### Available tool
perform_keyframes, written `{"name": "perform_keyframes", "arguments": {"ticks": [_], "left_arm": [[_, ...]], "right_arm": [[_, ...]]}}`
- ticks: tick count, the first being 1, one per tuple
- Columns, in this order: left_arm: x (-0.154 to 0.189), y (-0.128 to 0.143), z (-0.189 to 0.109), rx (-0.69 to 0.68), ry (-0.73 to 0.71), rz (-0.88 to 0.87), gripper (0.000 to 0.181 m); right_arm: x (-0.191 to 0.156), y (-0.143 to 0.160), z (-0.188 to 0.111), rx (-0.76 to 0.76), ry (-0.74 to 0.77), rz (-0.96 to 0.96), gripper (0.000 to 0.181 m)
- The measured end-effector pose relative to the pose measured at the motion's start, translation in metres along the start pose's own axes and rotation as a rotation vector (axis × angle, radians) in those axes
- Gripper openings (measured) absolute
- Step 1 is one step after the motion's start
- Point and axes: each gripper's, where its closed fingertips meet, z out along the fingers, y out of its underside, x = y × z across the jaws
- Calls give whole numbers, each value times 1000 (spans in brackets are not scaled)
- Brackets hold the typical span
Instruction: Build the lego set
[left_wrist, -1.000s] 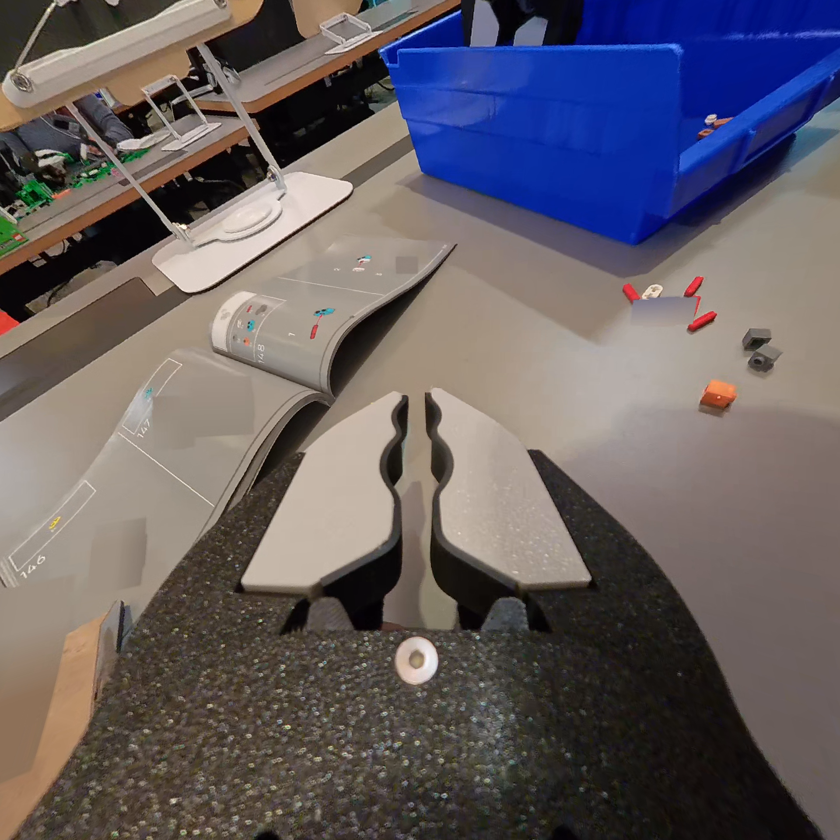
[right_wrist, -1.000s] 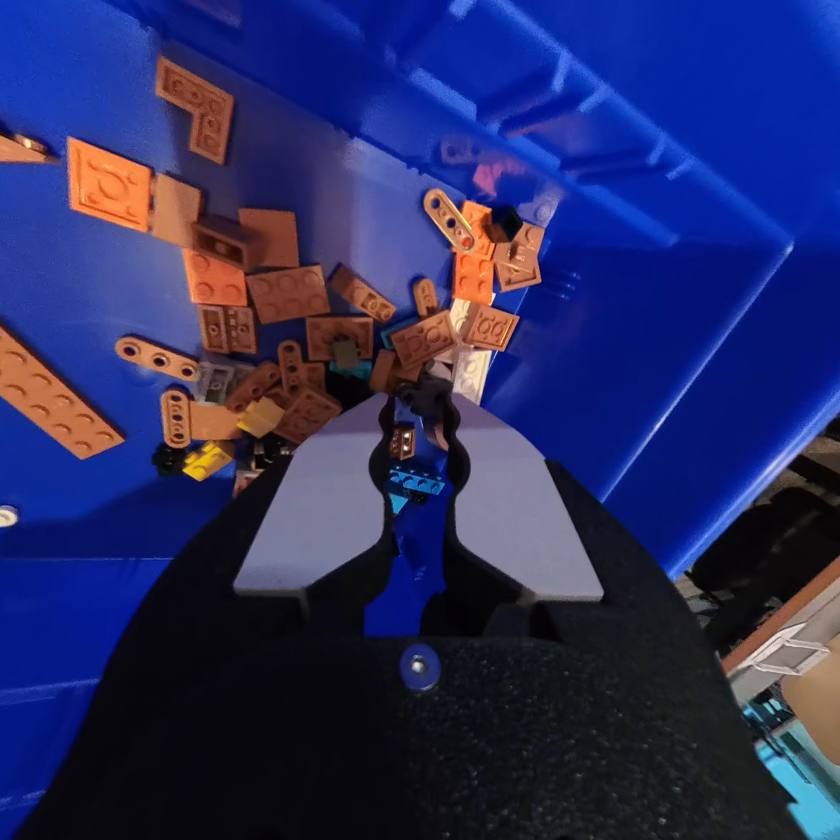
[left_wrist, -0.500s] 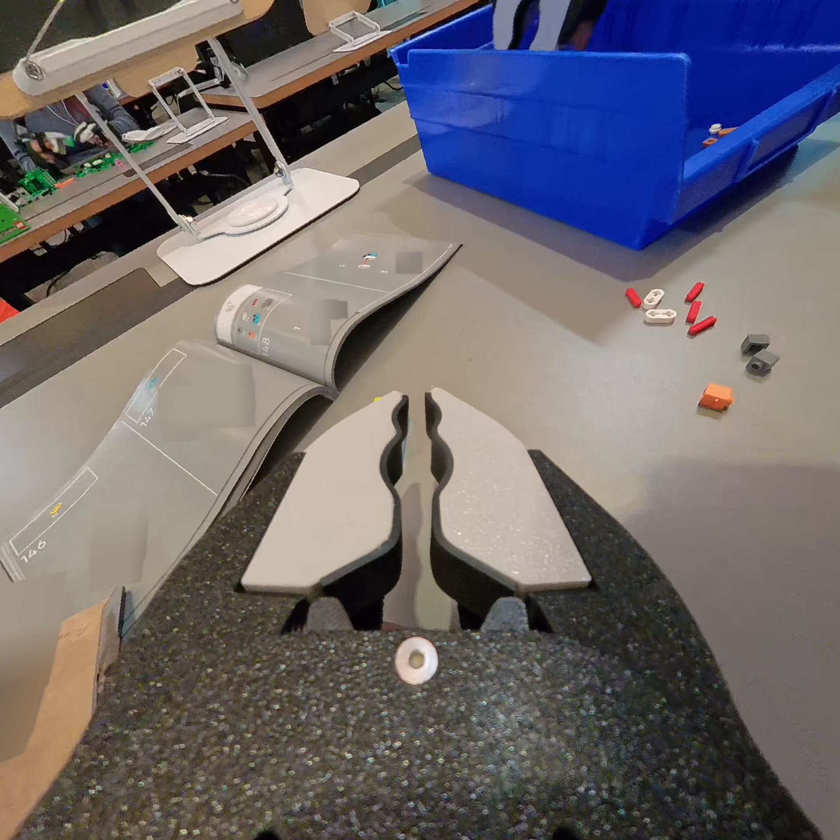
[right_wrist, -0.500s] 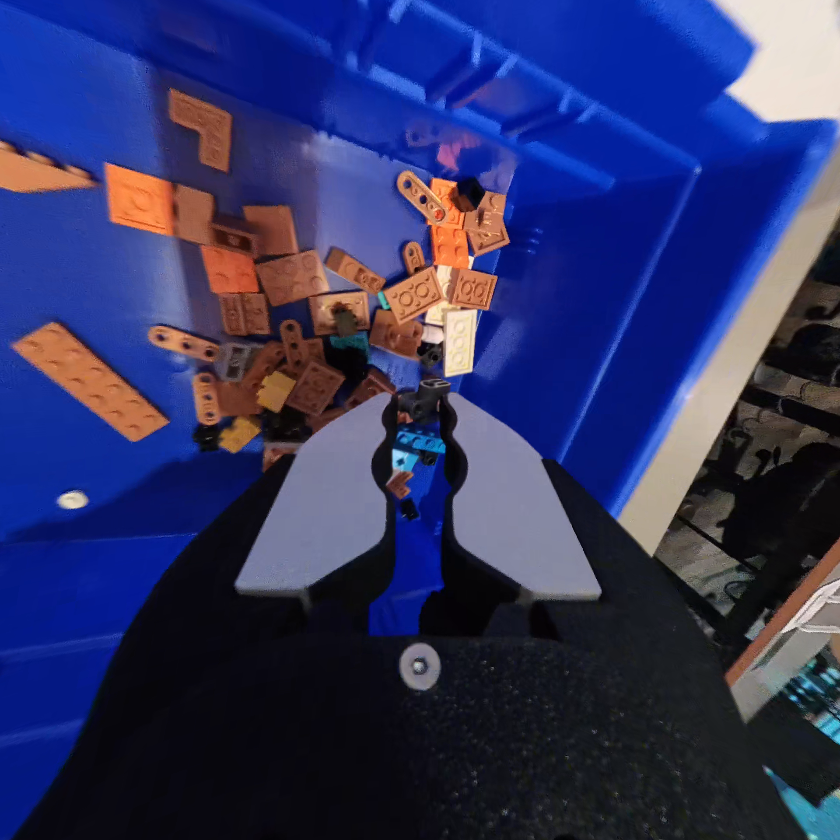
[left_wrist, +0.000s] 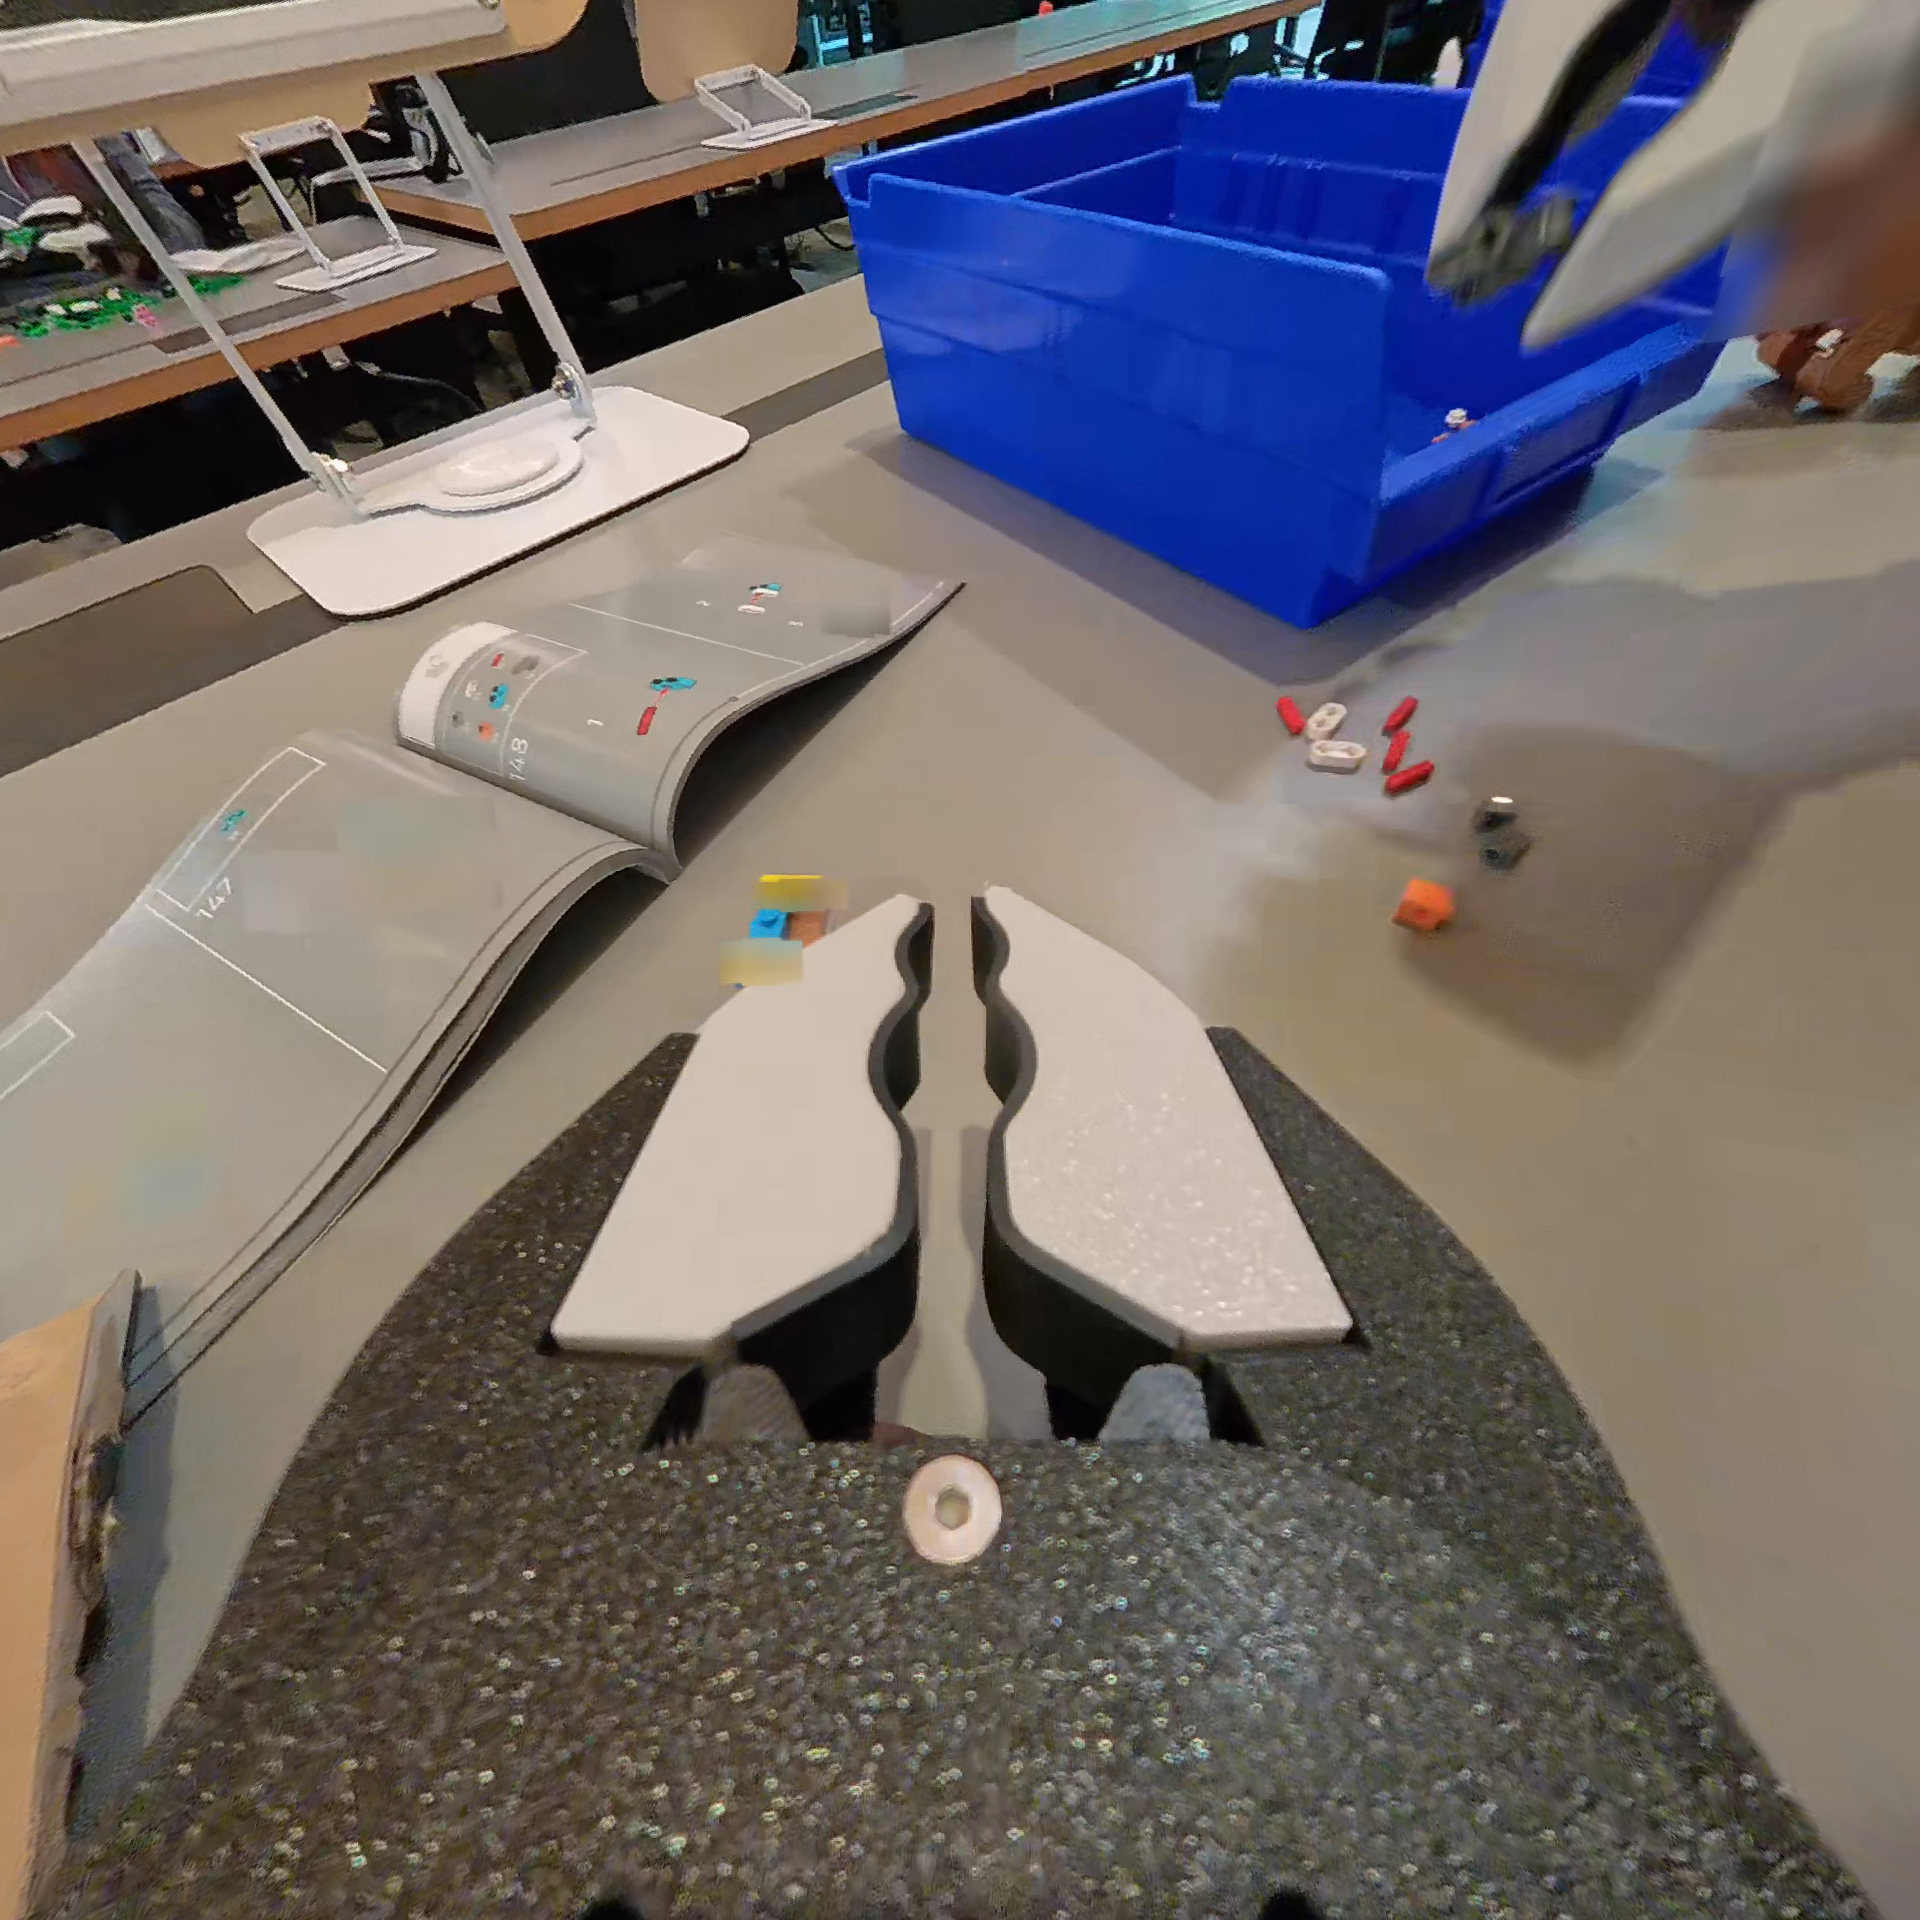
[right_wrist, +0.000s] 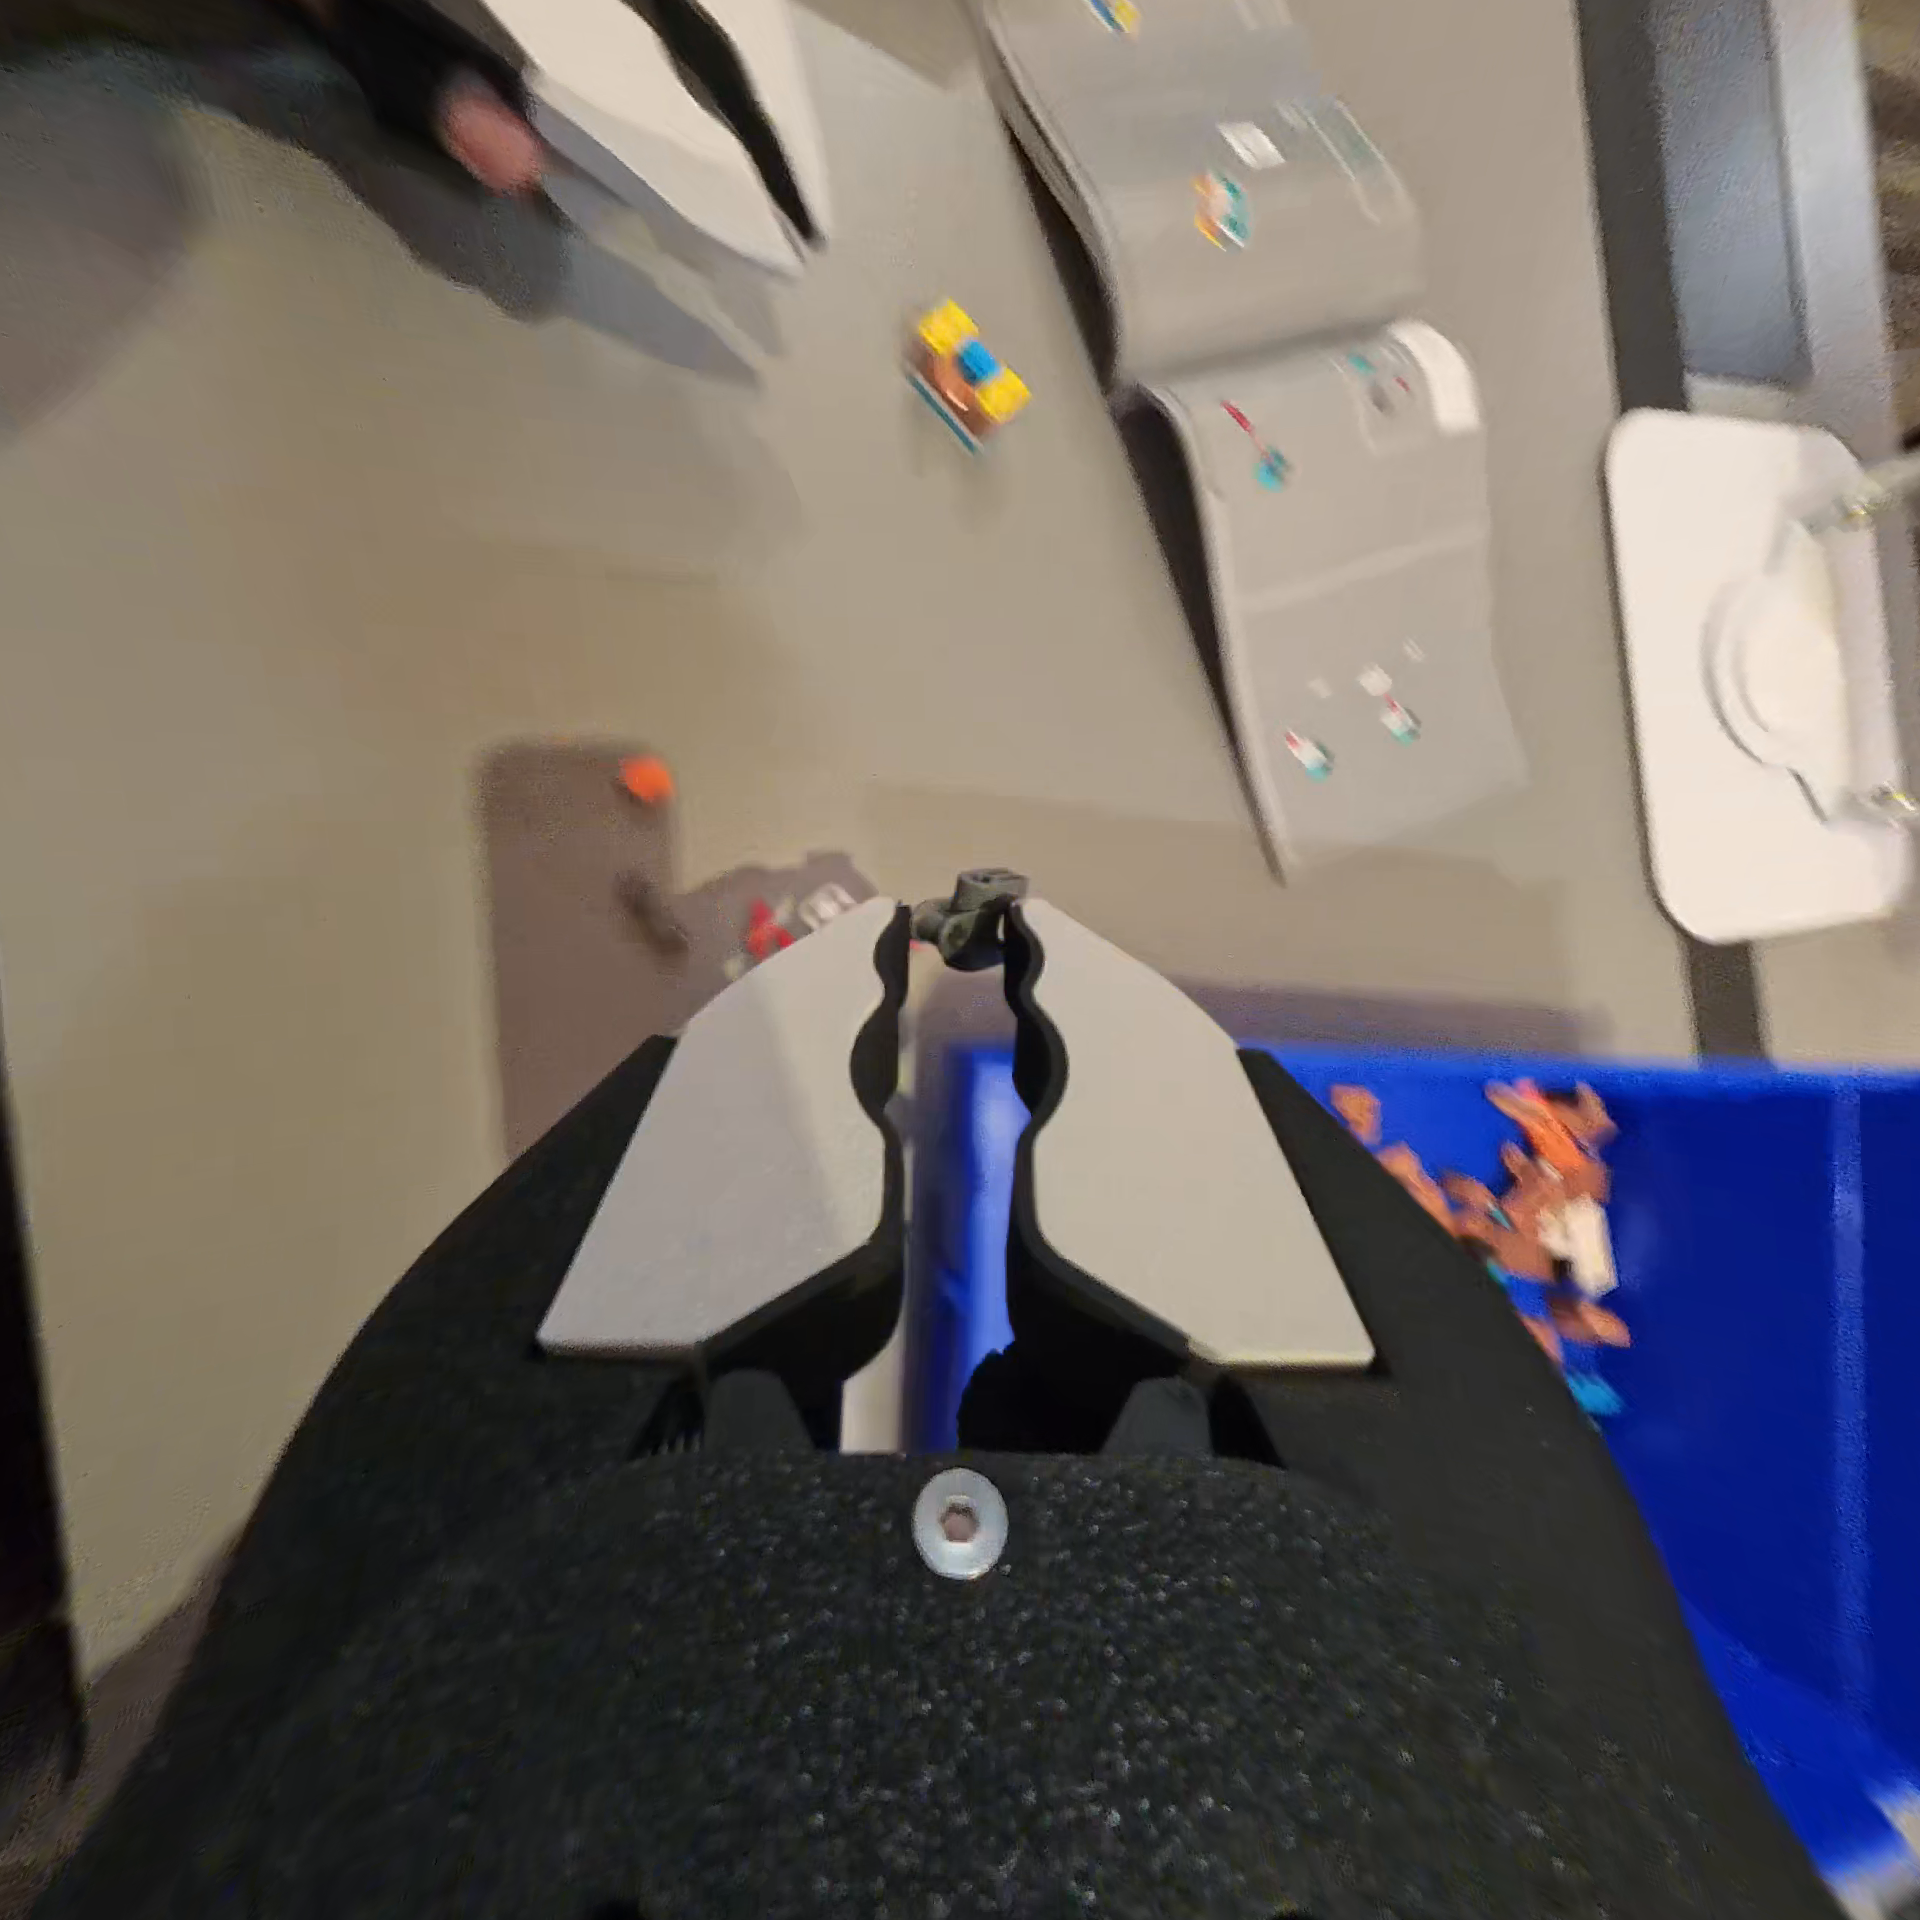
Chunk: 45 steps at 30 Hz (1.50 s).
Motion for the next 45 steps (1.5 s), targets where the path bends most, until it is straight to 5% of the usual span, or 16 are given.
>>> {"name": "perform_keyframes", "arguments": {"ticks": [4,9,18,23,28,37,45], "left_arm": [[3,-3,-11,43,5,-15,7],[2,-7,-20,89,20,-82,6],[7,-6,-22,88,39,-75,6],[5,-7,-23,92,37,-84,6],[1,-9,-25,118,19,-99,6],[7,-12,-23,126,44,-91,6],[7,-14,-25,143,29,-66,6]], "right_arm": [[-41,-28,52,-1,-42,23,17],[-52,-19,105,-112,-72,79,17],[-55,-11,123,-151,-118,134,18],[-48,-21,109,-51,-77,188,28],[-39,-15,60,45,59,283,30],[-18,108,-22,-178,530,486,17],[24,159,-29,-372,814,372,17]]}}
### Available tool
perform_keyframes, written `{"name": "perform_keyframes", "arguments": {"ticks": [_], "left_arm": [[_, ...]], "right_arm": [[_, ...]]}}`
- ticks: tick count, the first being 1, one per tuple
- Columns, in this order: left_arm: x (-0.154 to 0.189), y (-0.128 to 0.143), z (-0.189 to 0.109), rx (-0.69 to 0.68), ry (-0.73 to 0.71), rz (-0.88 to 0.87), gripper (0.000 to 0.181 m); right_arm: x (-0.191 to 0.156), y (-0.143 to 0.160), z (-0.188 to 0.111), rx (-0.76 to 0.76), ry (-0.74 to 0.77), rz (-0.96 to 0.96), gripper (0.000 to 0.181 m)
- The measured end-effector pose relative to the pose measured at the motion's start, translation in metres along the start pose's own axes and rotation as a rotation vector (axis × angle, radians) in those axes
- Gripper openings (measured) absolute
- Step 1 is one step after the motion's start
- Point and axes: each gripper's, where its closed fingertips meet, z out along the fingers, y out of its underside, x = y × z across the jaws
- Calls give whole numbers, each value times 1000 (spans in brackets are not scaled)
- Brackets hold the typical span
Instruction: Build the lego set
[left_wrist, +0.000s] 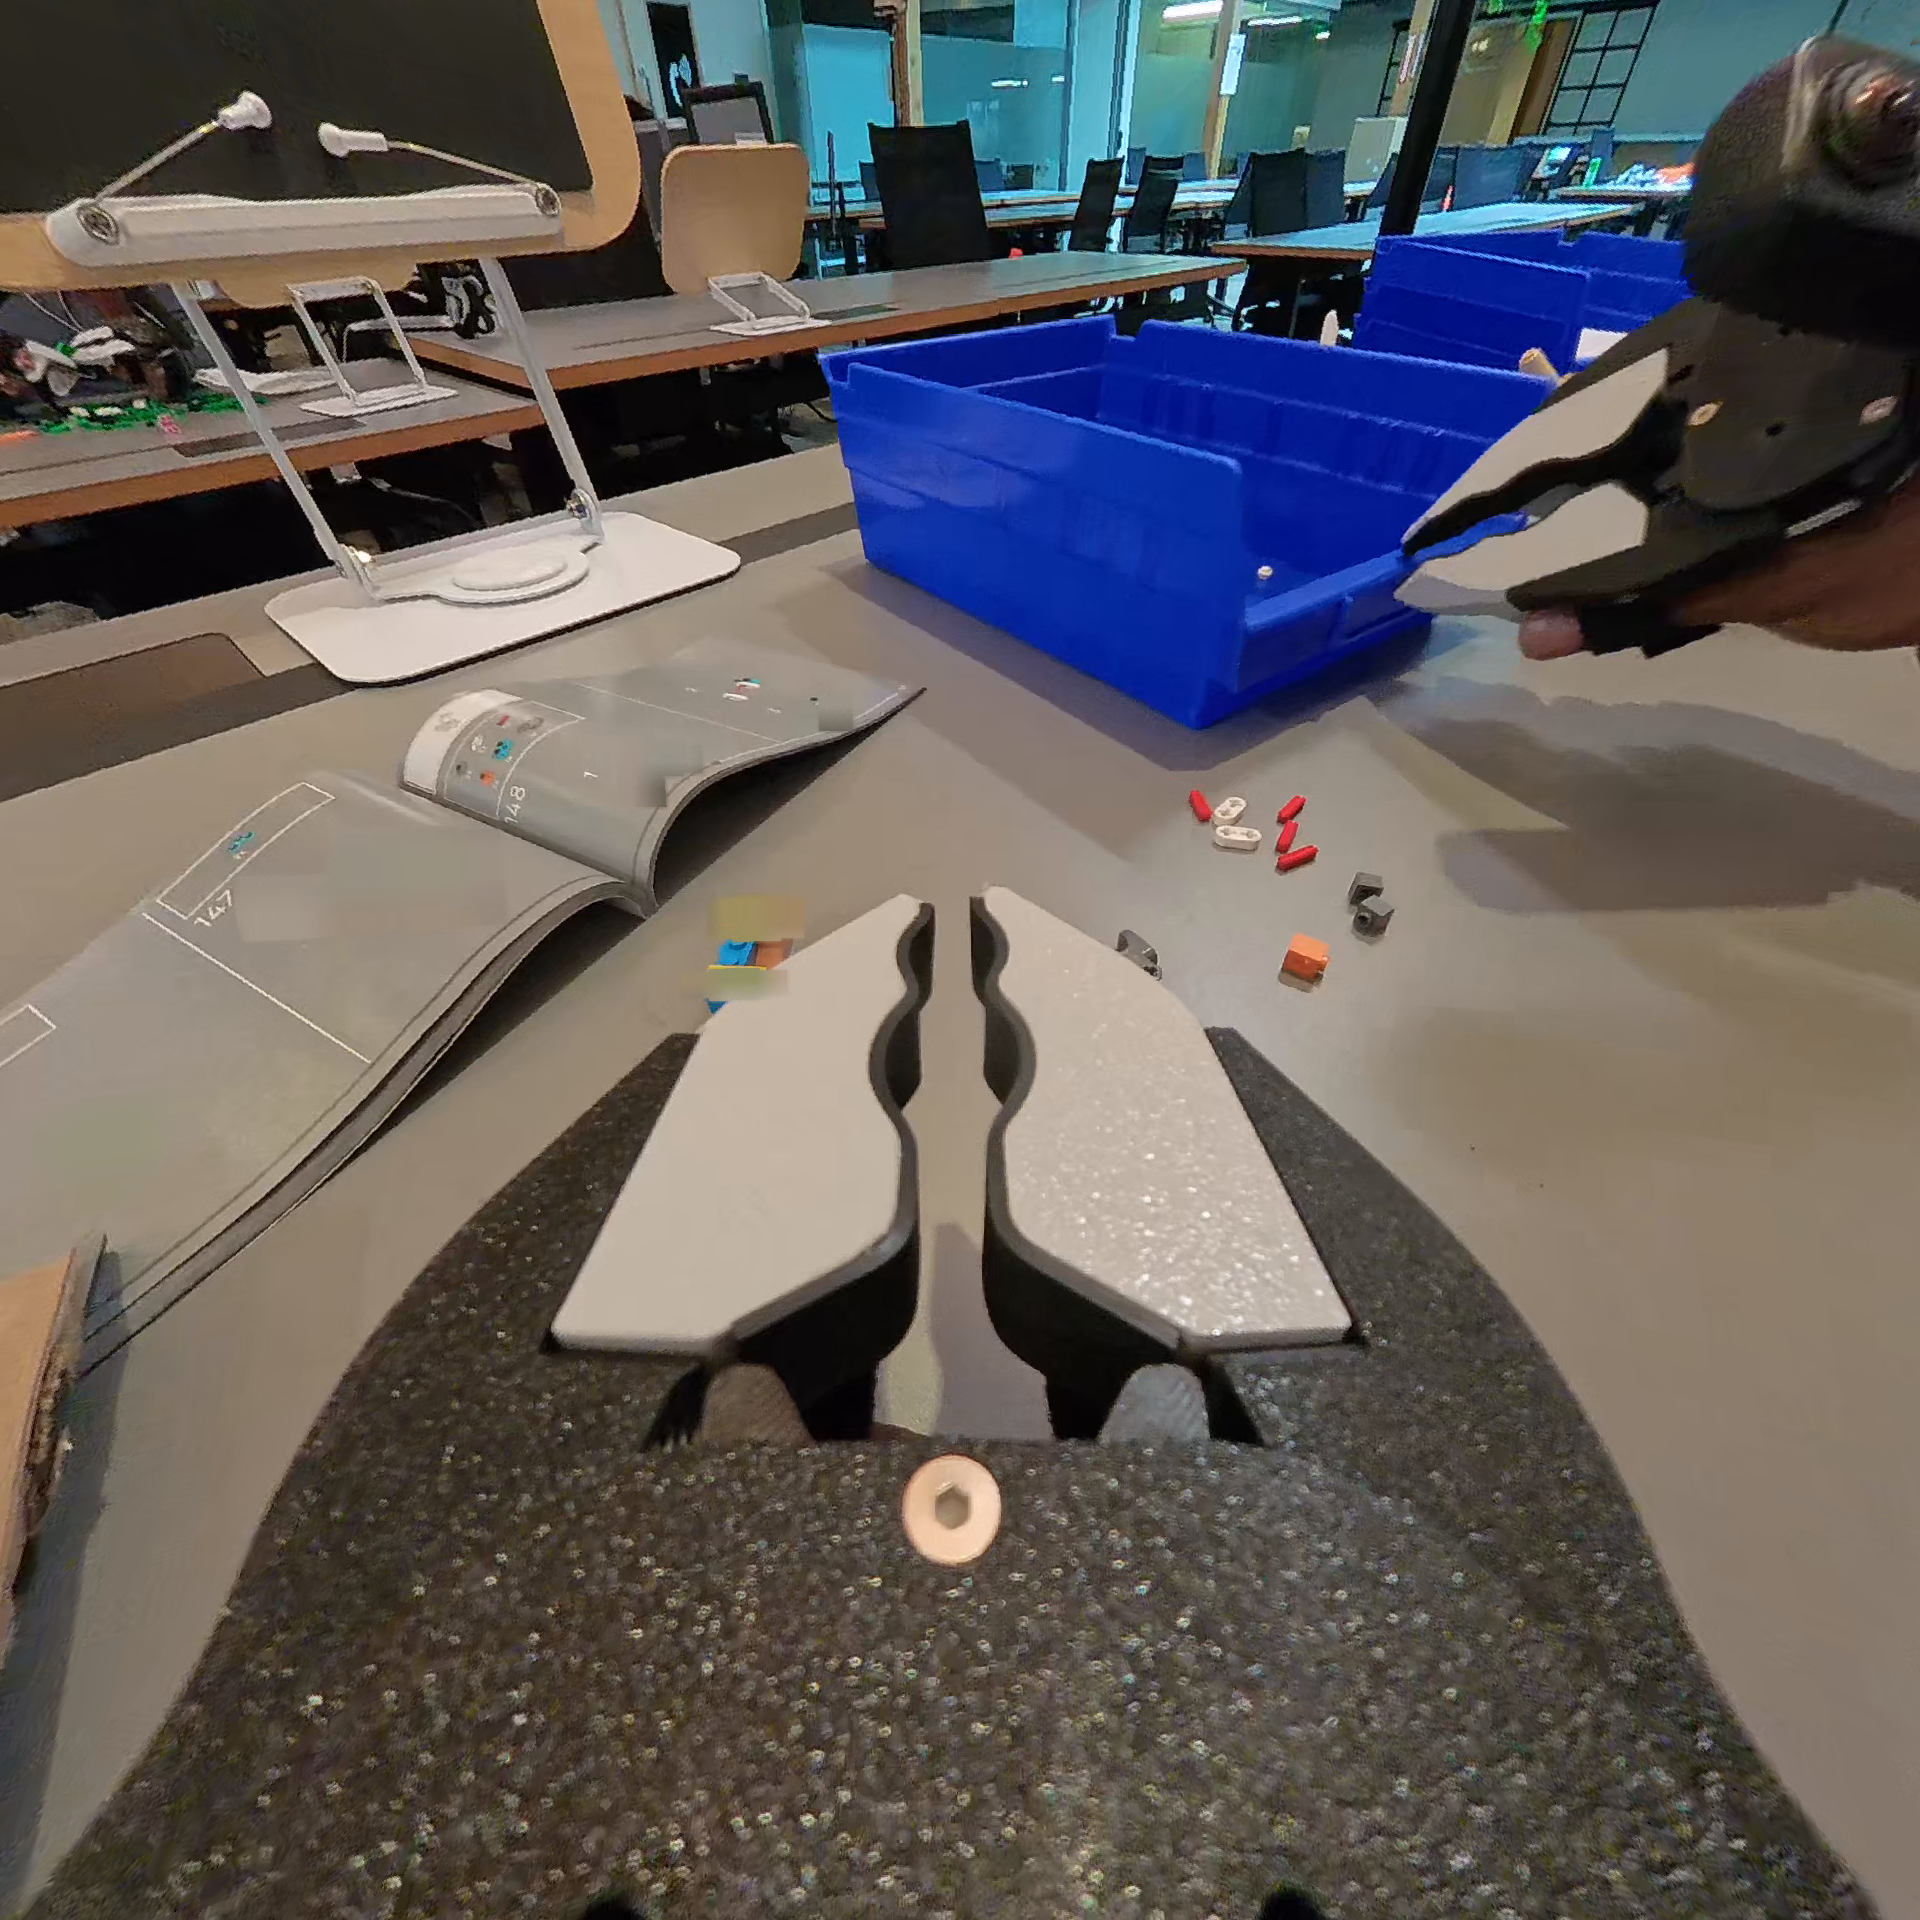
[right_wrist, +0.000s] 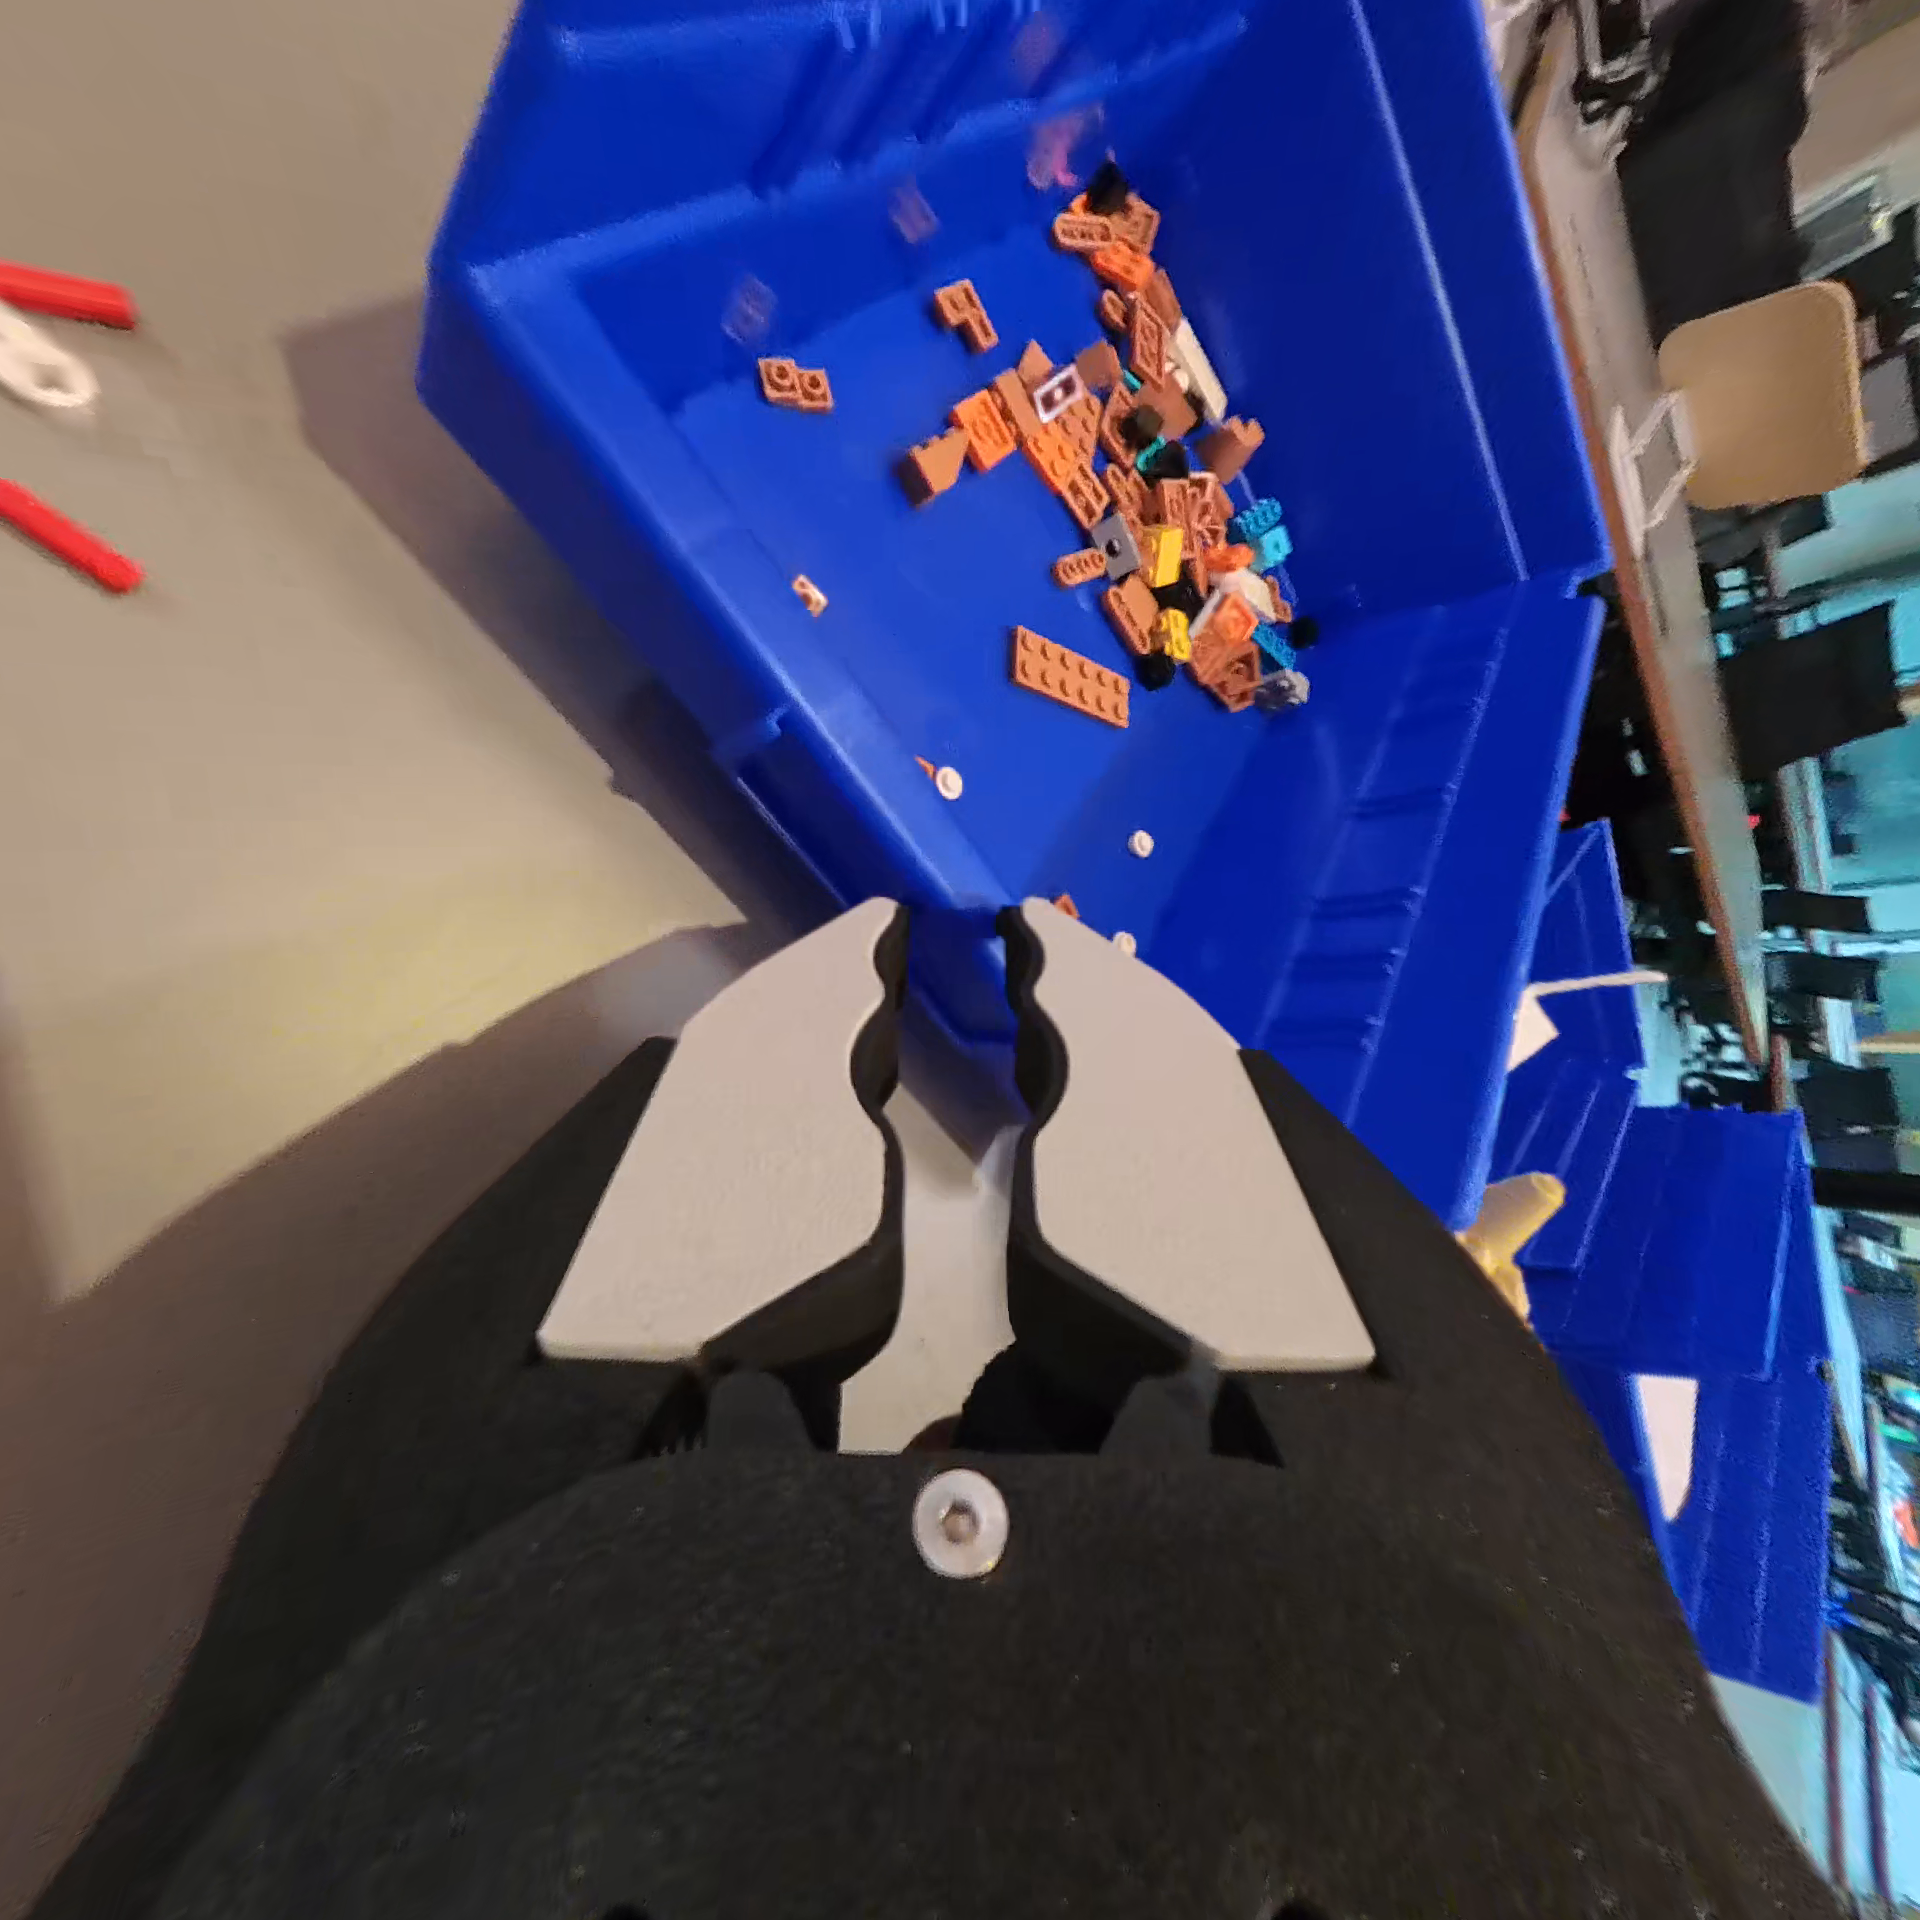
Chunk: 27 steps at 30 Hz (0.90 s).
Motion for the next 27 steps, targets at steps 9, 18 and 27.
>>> {"name": "perform_keyframes", "arguments": {"ticks": [9,18,27], "left_arm": [[0,-8,-5,63,8,-13,7],[47,-75,-14,516,241,-331,7],[25,-109,-25,964,145,-824,7]], "right_arm": [[26,-15,37,33,50,25,15],[-43,-155,-101,788,-682,554,27],[-129,-210,-160,1046,-1005,878,22]]}}
